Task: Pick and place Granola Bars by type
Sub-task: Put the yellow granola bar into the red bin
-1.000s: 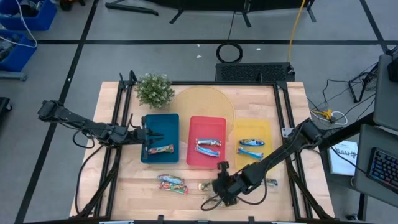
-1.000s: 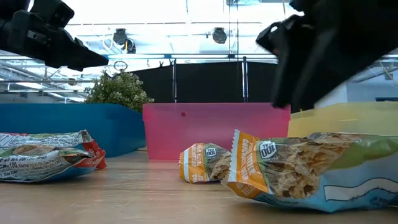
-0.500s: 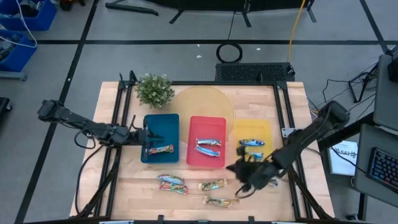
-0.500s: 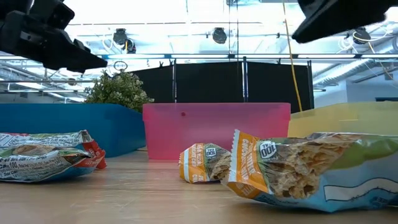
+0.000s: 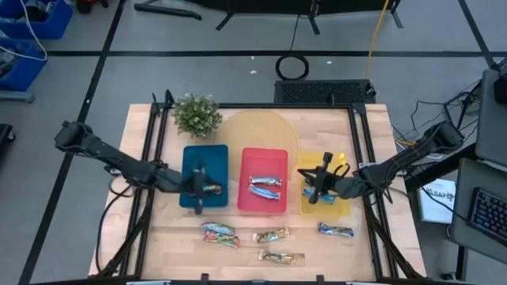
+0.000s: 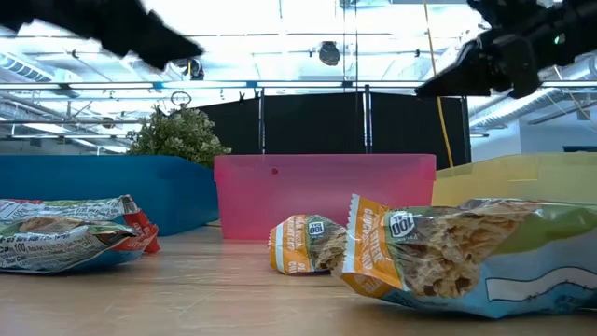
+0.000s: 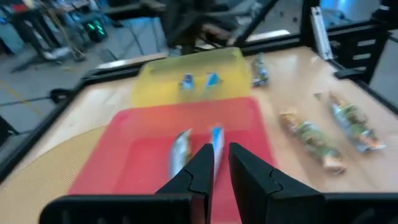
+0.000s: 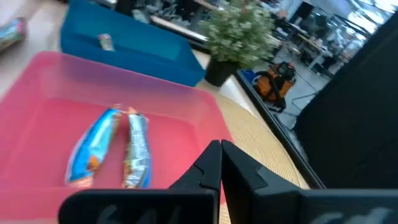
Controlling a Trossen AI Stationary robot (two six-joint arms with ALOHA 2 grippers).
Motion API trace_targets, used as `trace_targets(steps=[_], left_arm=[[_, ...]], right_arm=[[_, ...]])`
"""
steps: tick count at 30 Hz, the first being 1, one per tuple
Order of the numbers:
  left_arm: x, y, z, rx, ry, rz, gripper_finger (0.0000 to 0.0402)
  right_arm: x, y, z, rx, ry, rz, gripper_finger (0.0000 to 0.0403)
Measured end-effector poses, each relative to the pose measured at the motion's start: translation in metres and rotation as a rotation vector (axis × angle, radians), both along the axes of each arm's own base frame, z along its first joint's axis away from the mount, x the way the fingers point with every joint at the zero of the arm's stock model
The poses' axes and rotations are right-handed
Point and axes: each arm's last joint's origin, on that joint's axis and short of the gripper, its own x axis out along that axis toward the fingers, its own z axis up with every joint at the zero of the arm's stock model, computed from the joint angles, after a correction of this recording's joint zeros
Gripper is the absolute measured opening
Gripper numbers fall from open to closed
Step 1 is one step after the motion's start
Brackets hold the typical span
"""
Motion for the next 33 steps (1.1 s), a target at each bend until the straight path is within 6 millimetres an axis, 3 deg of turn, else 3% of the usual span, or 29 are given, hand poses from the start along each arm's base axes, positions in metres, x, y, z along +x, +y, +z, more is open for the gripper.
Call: trace_targets(steps=[4,8,14,20,24,33], left_arm=[[0.046,-0.032,0.022,0.004,0.086,-0.106,0.0067],[0.09,-0.073,0.028,0.017,0.174,-0.24,0.0105],[0.146,-0.129,0.013,0.024,0.256,-0.334,0.0189],[0.184,-0.173,-0.023,0.041,0.345,-0.424,0.0245],[0.203,-0.185,-0.039,0.057,0.381,-0.417,0.0256],[0.232,-0.182,-0.069,0.037,0.428,-0.312,0.0257]], right_arm=[[-0.006,-0.008,-0.011,0.0,-0.005,-0.023,0.0001],[-0.01,-0.013,-0.012,0.011,-0.02,-0.041,0.0001],[-0.012,-0.014,-0.009,0.02,-0.037,-0.041,0.0001],[-0.012,-0.014,-0.008,0.024,-0.046,-0.04,0.0],[-0.012,-0.014,-0.007,0.025,-0.052,-0.04,0.0],[-0.013,-0.014,-0.009,0.016,-0.034,-0.04,0.0]])
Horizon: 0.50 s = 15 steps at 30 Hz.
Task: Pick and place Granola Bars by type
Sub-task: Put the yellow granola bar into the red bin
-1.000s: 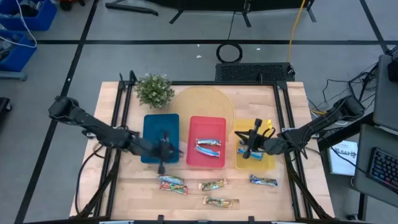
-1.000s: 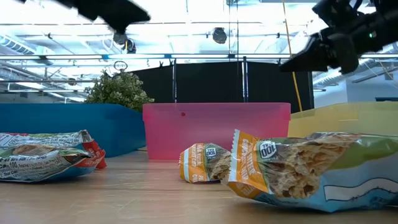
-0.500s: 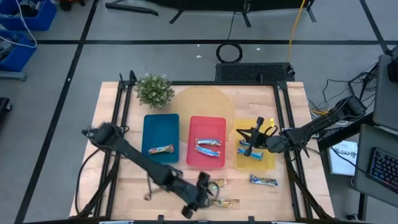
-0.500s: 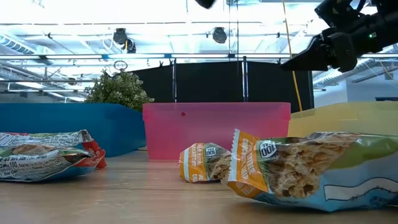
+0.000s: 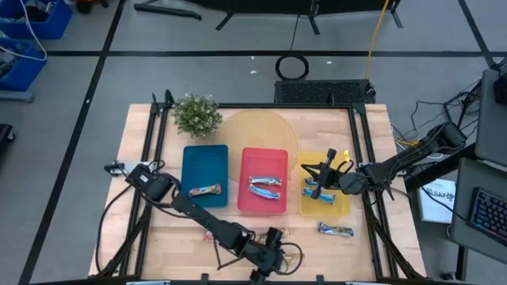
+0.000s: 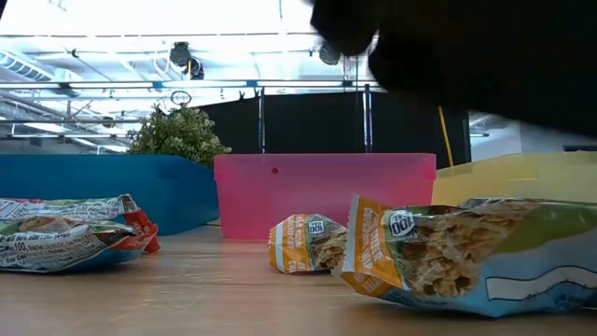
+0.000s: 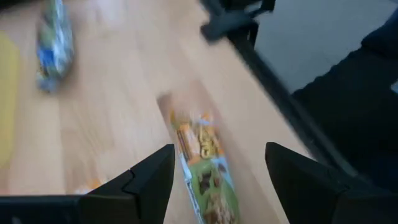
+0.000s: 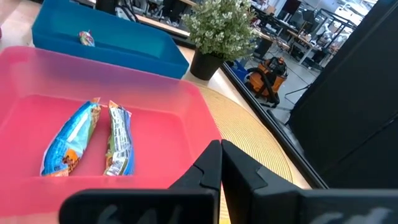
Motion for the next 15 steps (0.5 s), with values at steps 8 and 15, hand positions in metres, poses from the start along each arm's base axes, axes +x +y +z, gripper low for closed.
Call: trace_targets(steps=[8,15], left_arm=[[-0.001,0.001,-0.008,-0.022,0.063,0.025,0.0257],[-0.005,0.002,-0.022,-0.029,0.152,0.108,0.0257]], right_arm=[[0.0,0.0,-0.001,-0.011,0.014,0.002,0.0],[0.0,0.0,0.0,-0.036,0.02,0.01,0.0]])
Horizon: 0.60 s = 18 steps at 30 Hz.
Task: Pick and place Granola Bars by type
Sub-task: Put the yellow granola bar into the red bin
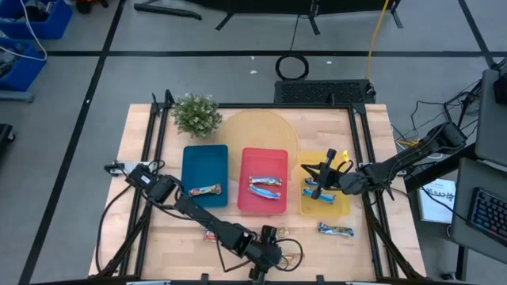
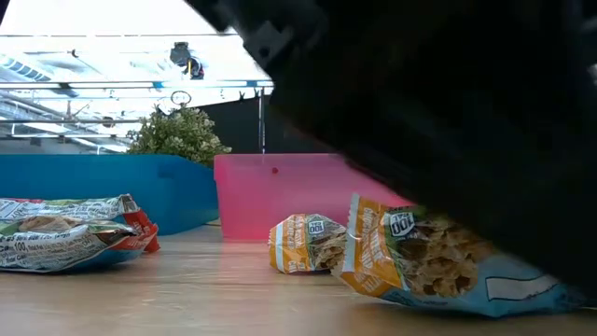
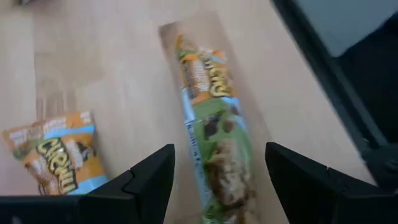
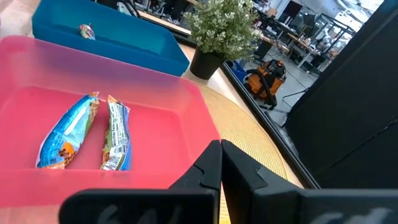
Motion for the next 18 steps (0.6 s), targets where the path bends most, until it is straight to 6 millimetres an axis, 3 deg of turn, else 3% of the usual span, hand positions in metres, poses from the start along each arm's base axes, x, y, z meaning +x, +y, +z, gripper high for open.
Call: trace_targets(steps=[5,15,18], left_arm=[[0.001,0.002,-0.007,-0.021,0.034,0.053,0.0232],[0.001,0.003,0.001,-0.042,0.026,0.016,0.003],[0.0,0.003,0.017,-0.073,0.003,-0.021,0.002]], right_arm=[[0.001,0.0,0.003,-0.008,-0.02,0.006,0.0],[0.002,0.002,0.003,0.004,-0.012,0.067,0.0],[0.002,0.002,0.003,0.01,-0.01,0.081,0.0]])
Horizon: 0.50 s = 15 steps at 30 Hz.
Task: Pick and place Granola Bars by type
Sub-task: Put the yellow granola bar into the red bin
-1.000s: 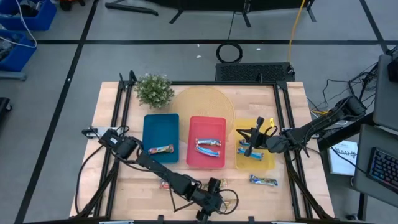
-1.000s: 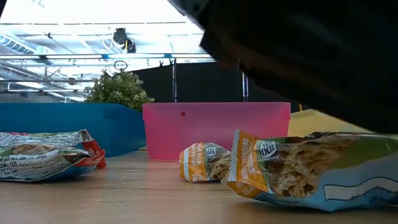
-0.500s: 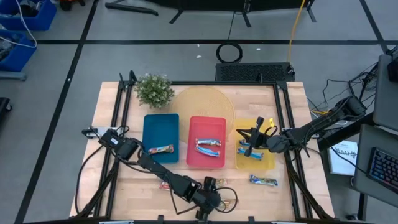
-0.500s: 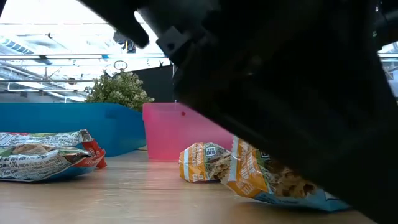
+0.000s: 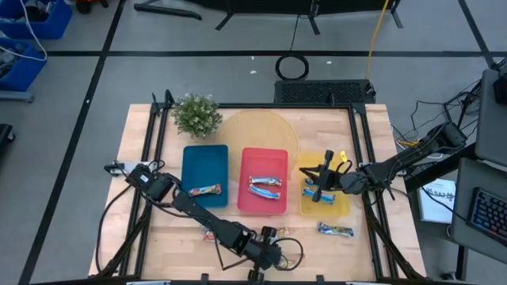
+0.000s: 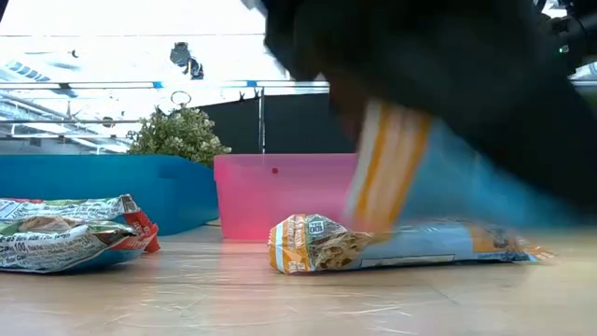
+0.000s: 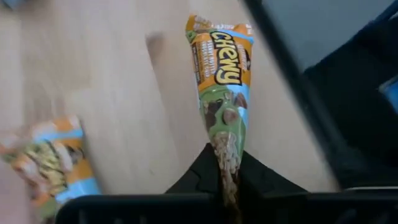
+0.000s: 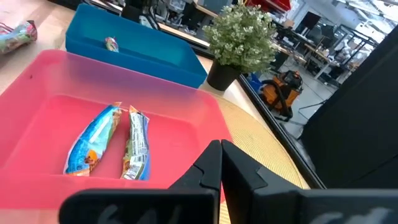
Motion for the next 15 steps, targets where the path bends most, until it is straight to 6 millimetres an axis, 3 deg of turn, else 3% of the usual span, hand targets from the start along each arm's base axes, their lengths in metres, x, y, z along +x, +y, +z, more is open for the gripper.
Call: trace_targets(steps=[4,7,11,15], left_arm=[[-0.007,0.003,0.029,0.042,-0.033,-0.007,0.004],[-0.02,0.014,0.057,0.184,-0.04,0.06,0.0028],[-0.036,0.048,0.094,0.408,-0.037,0.254,0.0016],[-0.037,0.091,0.097,0.506,0.076,0.388,0.003]], right_arm=[[0.0,0.0,0.0,0.002,-0.001,0.0,0.0],[0.0,0.0,0.0,0.002,-0.001,0.0,0.0],[0.0,0.0,0.0,0.001,0.0,0.0,0.0],[0.0,0.0,0.0,-0.001,0.001,0.0,0.0]])
